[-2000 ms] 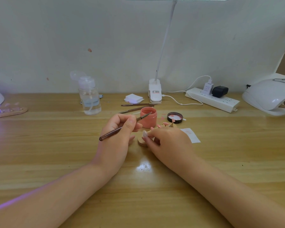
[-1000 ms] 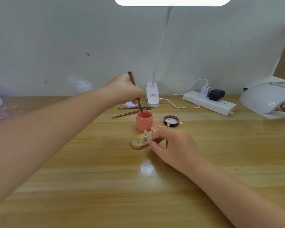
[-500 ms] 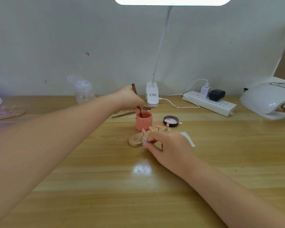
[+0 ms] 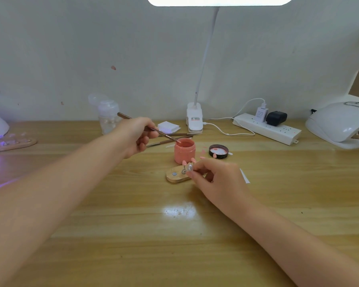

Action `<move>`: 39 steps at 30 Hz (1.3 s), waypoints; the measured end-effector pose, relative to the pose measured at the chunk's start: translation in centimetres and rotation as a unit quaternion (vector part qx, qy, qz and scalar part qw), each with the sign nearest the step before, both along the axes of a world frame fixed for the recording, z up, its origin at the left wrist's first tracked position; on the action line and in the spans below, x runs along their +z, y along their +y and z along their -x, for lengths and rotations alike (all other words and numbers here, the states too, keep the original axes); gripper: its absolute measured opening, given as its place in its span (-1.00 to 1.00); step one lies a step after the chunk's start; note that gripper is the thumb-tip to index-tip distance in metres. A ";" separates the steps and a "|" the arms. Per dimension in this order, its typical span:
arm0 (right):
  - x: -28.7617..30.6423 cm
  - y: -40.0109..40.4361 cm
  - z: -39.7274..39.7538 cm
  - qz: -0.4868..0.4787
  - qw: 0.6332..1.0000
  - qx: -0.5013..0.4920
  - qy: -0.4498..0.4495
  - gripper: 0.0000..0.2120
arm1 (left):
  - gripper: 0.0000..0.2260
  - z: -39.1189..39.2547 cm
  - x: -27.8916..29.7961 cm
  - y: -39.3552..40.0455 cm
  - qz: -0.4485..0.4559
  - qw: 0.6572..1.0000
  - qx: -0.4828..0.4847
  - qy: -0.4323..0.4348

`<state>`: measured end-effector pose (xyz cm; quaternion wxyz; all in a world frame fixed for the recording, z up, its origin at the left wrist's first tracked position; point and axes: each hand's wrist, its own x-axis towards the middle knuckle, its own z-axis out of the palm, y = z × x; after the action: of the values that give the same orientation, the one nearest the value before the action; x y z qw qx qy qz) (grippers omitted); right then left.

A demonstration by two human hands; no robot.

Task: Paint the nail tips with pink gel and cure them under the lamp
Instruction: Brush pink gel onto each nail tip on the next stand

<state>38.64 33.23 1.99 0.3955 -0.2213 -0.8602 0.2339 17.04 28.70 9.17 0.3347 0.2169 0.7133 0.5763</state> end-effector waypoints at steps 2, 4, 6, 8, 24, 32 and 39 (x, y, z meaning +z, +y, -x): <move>0.1 0.0 0.0 0.034 0.999 0.009 0.019 -0.97 | -0.89 0.1 -0.2 -0.4 -0.009 1.000 0.002 -0.014; 0.1 0.0 -0.1 0.072 0.997 0.021 0.033 -0.98 | -0.87 0.0 -0.3 -1.0 -0.028 0.999 0.005 -0.025; 0.0 0.1 -0.1 0.103 0.993 0.036 0.047 -0.97 | -0.85 -0.2 -0.4 -1.7 -0.058 0.998 0.007 -0.038; 0.0 0.1 0.0 0.122 0.990 0.043 0.061 -0.97 | -0.85 -0.8 -0.6 -2.6 -0.101 0.993 0.006 -0.056; 0.3 0.2 0.0 0.145 0.985 0.006 0.091 -0.88 | -0.83 -7.6 -5.2 -8.7 -0.258 0.892 -0.084 0.361; 0.2 0.4 -0.1 0.146 0.985 -0.002 0.091 -0.92 | -0.81 -8.0 -5.5 -8.8 -0.248 0.833 -0.099 0.485; 0.2 0.4 -0.1 0.150 0.984 0.000 0.098 -0.90 | -0.85 -7.9 -5.7 -9.0 -0.257 0.836 -0.112 0.471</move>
<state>38.69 33.66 2.22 0.4403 -0.2543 -0.7726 0.3803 24.90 19.73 3.50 -0.0476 0.6188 0.5818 0.5256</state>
